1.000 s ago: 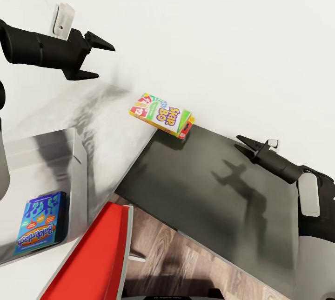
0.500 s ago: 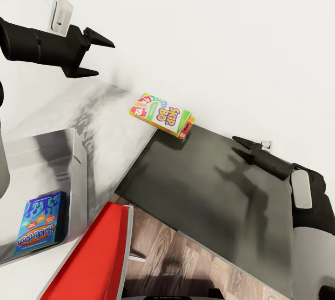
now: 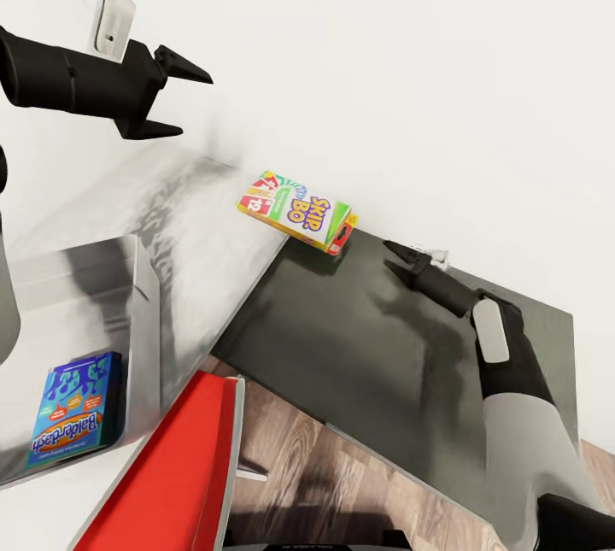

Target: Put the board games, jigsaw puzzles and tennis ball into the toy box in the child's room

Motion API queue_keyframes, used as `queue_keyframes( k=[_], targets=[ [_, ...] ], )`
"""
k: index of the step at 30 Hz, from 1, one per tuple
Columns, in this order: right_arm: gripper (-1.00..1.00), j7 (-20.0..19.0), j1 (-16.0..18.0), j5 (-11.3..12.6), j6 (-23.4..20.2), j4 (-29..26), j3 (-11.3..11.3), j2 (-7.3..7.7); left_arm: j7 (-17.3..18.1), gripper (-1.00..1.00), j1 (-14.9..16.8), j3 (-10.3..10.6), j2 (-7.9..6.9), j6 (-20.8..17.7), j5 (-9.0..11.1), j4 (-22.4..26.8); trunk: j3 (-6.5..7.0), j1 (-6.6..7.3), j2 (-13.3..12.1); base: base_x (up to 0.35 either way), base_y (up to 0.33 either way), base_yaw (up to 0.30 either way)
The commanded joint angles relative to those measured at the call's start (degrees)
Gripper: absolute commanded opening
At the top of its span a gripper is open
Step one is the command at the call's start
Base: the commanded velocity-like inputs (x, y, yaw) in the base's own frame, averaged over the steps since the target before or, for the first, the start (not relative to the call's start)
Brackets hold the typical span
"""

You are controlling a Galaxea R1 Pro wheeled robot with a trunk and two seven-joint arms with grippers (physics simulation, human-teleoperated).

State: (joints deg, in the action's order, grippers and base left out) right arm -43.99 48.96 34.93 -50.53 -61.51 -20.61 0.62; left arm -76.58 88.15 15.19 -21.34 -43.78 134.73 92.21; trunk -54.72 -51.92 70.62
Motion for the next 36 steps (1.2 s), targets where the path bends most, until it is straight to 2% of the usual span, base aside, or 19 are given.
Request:
queue_keyframes(
  k=[1,4,6,17,29,36],
  targets=[
    [1.00,-0.2,0.1,-0.1,0.1,0.0,0.7,-0.69,-0.4,1.00,0.1,0.0,-0.03,-0.5,0.3,0.0,-0.04,0.00,0.0,0.000,0.000,0.000],
    [1.00,-0.1,0.2,-0.2,0.8,0.1,2.1,-1.87,-0.4,1.00,0.0,0.0,0.03,-0.5,0.3,0.0,-0.06,0.00,0.0,0.000,0.000,0.085],
    [1.00,-0.1,0.2,-0.3,0.9,0.1,2.2,-1.89,-0.4,1.00,0.1,0.0,0.04,-0.5,0.3,0.0,-0.11,0.00,0.0,0.000,0.000,0.206],
    [1.00,-0.1,0.6,0.2,1.0,0.1,2.0,-1.24,-0.4,1.00,-0.2,0.0,0.10,-0.5,0.3,0.1,-0.13,0.00,0.0,0.000,-0.090,0.035],
    [1.00,-0.2,0.6,0.3,1.0,0.1,1.9,-0.90,-0.3,1.00,-0.3,0.0,0.15,-0.5,0.3,0.1,-0.13,0.00,0.0,0.000,-0.009,0.249],
    [1.00,-0.3,0.5,0.3,1.1,0.1,1.6,-0.88,-0.3,1.00,-0.3,0.0,0.15,-0.5,0.3,0.1,-0.13,0.00,0.0,0.000,0.000,0.057]
  ],
)
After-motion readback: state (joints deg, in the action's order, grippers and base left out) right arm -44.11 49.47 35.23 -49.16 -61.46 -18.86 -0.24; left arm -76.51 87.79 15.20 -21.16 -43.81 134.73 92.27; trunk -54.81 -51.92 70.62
